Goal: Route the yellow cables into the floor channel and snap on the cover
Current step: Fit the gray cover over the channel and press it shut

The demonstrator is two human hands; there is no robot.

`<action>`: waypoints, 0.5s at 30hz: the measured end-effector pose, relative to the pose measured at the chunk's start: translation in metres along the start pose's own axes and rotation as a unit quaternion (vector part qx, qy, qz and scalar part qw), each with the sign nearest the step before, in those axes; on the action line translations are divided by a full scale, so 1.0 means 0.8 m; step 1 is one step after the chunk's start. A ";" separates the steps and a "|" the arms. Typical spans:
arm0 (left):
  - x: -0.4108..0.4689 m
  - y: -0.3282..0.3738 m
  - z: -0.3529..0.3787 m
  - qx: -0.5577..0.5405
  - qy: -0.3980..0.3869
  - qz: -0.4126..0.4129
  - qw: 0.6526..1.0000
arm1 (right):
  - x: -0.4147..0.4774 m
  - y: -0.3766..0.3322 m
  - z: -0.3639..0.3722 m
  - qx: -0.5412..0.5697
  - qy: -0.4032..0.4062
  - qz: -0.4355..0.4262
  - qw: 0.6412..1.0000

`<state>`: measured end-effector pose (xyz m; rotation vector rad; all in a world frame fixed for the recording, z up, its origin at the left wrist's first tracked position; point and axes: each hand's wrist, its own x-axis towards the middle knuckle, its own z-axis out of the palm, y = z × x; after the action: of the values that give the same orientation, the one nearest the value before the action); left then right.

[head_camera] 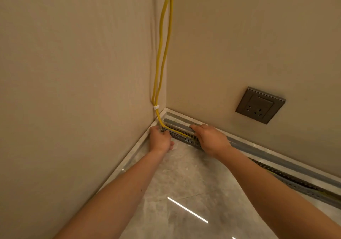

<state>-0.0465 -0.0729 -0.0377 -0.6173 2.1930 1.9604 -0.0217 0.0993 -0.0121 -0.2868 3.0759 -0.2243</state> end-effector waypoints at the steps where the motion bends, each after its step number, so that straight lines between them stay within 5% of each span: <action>1: 0.004 0.000 -0.001 0.022 -0.003 0.012 1.000 | 0.000 -0.001 0.003 0.006 0.001 -0.001 1.000; 15: 0.026 0.003 -0.009 0.096 -0.083 -0.011 0.992 | -0.007 0.003 0.000 0.010 -0.035 0.010 0.999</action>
<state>-0.0652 -0.0845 -0.0424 -0.4308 2.2254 1.6967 -0.0163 0.1026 -0.0121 -0.2587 3.0039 -0.2383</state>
